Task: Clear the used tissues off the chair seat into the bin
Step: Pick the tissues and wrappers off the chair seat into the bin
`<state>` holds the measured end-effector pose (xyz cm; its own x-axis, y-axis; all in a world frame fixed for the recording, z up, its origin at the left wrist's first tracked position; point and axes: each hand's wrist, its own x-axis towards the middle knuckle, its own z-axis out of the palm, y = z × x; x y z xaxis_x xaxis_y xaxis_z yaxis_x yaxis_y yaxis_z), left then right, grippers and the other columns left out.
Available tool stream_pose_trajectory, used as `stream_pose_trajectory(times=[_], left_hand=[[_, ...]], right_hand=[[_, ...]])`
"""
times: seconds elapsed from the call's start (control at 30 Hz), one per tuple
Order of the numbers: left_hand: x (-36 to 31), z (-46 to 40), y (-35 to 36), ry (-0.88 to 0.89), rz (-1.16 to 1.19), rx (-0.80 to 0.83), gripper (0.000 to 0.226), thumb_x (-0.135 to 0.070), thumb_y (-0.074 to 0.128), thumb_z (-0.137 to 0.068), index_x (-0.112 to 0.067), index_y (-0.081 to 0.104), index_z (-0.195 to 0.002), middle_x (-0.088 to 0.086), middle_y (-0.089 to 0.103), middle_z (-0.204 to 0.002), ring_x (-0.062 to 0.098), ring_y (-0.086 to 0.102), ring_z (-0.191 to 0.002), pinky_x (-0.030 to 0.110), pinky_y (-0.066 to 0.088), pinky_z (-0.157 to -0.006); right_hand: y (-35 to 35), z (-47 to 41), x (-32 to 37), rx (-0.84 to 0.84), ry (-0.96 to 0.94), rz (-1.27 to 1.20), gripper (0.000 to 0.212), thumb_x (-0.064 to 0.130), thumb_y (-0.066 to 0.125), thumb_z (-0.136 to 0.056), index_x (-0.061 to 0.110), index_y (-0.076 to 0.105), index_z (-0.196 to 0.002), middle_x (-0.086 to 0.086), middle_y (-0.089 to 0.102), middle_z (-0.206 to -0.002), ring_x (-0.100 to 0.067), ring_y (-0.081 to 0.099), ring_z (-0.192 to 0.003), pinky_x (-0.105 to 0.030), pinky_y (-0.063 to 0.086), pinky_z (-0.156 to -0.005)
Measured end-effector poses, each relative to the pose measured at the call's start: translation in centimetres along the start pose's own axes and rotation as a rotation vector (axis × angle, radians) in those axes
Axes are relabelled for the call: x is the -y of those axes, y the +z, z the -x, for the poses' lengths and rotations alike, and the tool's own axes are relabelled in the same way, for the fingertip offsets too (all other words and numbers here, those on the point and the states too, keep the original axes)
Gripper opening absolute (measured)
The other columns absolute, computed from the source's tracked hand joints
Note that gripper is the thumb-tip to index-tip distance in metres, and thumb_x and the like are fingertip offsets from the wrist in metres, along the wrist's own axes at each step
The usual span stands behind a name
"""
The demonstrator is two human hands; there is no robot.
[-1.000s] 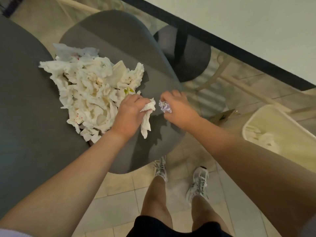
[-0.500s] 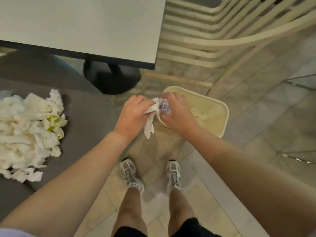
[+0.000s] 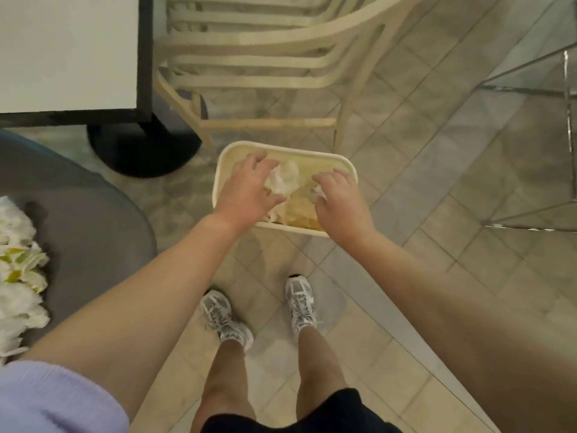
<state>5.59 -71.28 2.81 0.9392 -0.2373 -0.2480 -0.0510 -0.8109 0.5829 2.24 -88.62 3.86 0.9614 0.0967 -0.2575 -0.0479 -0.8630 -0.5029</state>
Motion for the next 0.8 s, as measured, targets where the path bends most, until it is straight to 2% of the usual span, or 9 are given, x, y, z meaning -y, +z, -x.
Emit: stream_pose_trajectory(times=[0.1, 0.3, 0.5, 0.63, 0.8], left_hand=[[0.7, 0.4, -0.2, 0.024, -0.099, -0.034, 0.047, -0.035, 0.064, -0.084, -0.014, 0.054, -0.124, 0.006, 0.049, -0.131, 0.024, 0.038, -0.124, 0.039, 0.036, -0.102], [3.3, 2.3, -1.7, 0.015, -0.104, -0.128, 0.035, -0.031, 0.057, -0.088, -0.013, 0.059, -0.119, 0.005, 0.055, -0.121, 0.022, 0.042, -0.117, 0.040, 0.038, -0.098], [7.7, 6.1, -5.0, -0.085, -0.053, -0.216, 0.032, -0.024, 0.057, -0.090, -0.013, 0.058, -0.119, 0.004, 0.053, -0.121, 0.020, 0.041, -0.117, 0.033, 0.033, -0.099], [12.8, 10.0, -7.3, -0.212, -0.059, -0.259, 0.030, -0.018, 0.058, -0.088, -0.008, 0.060, -0.116, 0.013, 0.053, -0.120, 0.030, 0.044, -0.113, 0.036, 0.036, -0.097], [19.1, 15.4, -9.4, -0.348, -0.089, -0.312, 0.027, -0.013, 0.061, -0.084, -0.008, 0.062, -0.111, 0.015, 0.054, -0.116, 0.034, 0.048, -0.107, 0.040, 0.040, -0.093]], right_hand=[[0.2, -0.4, 0.5, 0.007, -0.029, 0.004, 0.042, -0.002, 0.044, -0.089, 0.003, 0.048, -0.131, -0.014, 0.049, -0.137, -0.029, 0.026, -0.138, -0.037, 0.030, -0.107], [1.5, -1.6, 3.6, 0.040, -0.104, 0.044, 0.044, -0.005, 0.045, -0.085, 0.003, 0.051, -0.128, -0.015, 0.046, -0.140, -0.031, 0.030, -0.136, -0.044, 0.033, -0.108], [4.7, -2.7, 9.4, 0.104, -0.292, 0.021, 0.036, -0.011, 0.054, -0.073, -0.009, 0.061, -0.109, -0.030, 0.057, -0.121, -0.049, 0.047, -0.116, -0.053, 0.043, -0.097], [7.8, -3.0, 14.7, 0.166, -0.415, 0.047, 0.039, -0.010, 0.053, -0.076, -0.004, 0.060, -0.114, -0.028, 0.053, -0.127, -0.045, 0.047, -0.117, -0.048, 0.041, -0.098], [11.8, -3.3, 21.0, 0.309, -0.514, 0.131, 0.043, 0.001, 0.048, -0.087, 0.003, 0.050, -0.130, -0.019, 0.041, -0.143, -0.036, 0.031, -0.132, -0.042, 0.025, -0.112]])
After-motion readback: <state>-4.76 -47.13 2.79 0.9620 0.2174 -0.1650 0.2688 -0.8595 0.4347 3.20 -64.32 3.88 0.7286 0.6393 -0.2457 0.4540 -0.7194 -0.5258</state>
